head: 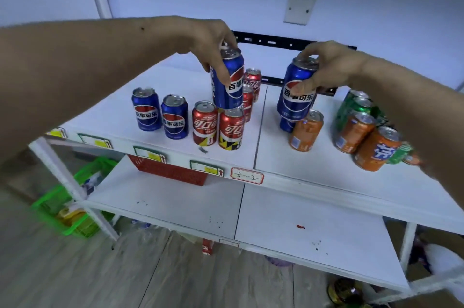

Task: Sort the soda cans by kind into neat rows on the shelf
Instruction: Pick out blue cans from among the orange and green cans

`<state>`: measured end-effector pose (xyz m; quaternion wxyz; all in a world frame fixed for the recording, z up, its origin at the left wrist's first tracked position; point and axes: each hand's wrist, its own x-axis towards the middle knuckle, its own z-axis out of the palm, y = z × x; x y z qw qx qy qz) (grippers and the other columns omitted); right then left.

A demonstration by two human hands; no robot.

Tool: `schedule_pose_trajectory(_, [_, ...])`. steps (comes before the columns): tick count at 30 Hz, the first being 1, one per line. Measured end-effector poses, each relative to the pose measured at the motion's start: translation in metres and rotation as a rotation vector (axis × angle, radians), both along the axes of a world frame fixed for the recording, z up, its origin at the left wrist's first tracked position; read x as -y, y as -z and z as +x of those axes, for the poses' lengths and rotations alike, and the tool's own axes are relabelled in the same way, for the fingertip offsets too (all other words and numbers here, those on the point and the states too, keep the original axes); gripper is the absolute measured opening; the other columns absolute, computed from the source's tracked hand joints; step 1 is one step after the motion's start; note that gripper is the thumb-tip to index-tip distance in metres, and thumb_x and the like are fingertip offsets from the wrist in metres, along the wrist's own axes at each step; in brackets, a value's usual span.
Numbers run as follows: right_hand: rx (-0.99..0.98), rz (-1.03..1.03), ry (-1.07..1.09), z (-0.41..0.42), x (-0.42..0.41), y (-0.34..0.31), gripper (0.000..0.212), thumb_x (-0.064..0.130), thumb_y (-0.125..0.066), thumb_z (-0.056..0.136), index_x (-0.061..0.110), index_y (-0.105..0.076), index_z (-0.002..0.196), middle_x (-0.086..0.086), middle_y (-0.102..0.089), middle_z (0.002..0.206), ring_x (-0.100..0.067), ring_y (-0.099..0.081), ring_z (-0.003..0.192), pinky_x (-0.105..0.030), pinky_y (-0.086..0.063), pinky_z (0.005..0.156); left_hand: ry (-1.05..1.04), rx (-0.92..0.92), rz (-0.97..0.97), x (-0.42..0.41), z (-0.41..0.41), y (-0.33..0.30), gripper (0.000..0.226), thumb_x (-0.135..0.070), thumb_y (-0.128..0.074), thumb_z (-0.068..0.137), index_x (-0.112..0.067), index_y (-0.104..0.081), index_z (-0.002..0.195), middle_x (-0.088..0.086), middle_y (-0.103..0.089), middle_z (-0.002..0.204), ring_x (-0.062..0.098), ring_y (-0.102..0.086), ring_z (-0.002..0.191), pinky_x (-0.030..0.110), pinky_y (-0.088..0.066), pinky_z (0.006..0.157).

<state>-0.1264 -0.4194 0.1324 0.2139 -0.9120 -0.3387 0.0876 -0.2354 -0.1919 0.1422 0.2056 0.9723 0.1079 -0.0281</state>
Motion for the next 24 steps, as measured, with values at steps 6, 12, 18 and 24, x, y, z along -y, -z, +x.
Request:
schedule_pose_trajectory(6, [-0.015, 0.131, -0.016, -0.007, -0.103, -0.026, 0.073, 0.016, -0.086, 0.066, 0.015, -0.05, 0.13, -0.009, -0.054, 0.125, -0.032, -0.06, 0.103, -0.044, -0.057, 0.08, -0.083, 0.082, -0.016, -0.095, -0.015, -0.024, 0.066, -0.024, -0.09, 0.055, -0.019, -0.059, 0.114, 0.001, -0.063, 0.111, 0.027, -0.067, 0.093, 0.038, -0.056, 0.08])
schedule_pose_trajectory(12, [0.056, 0.118, -0.028, -0.005, -0.211, 0.013, 0.076, 0.023, -0.088, 0.063, 0.015, -0.051, 0.129, -0.005, -0.056, 0.128, -0.023, -0.055, 0.108, -0.034, -0.048, 0.081, -0.017, 0.037, 0.113, -0.195, -0.002, 0.004, 0.065, -0.026, -0.09, 0.056, -0.023, -0.06, 0.113, -0.003, -0.061, 0.11, 0.022, -0.063, 0.095, 0.034, -0.055, 0.076])
schedule_pose_trajectory(18, [0.019, 0.062, -0.025, 0.008, -0.281, 0.072, 0.075, 0.025, -0.089, 0.063, 0.018, -0.05, 0.127, -0.001, -0.056, 0.126, -0.02, -0.054, 0.11, -0.028, -0.043, 0.083, 0.106, 0.044, 0.128, -0.257, 0.028, 0.06, 0.068, -0.025, -0.091, 0.054, -0.019, -0.061, 0.114, -0.004, -0.06, 0.11, 0.015, -0.056, 0.094, 0.024, -0.045, 0.067])
schedule_pose_trajectory(24, [0.024, -0.101, -0.054, 0.013, -0.315, 0.117, 0.076, 0.023, -0.09, 0.06, 0.017, -0.051, 0.125, -0.002, -0.056, 0.119, -0.018, -0.051, 0.102, -0.025, -0.039, 0.077, 0.187, 0.011, 0.135, -0.284, 0.046, 0.111, 0.069, -0.027, -0.091, 0.05, -0.016, -0.062, 0.111, -0.002, -0.063, 0.108, 0.014, -0.056, 0.088, 0.023, -0.043, 0.066])
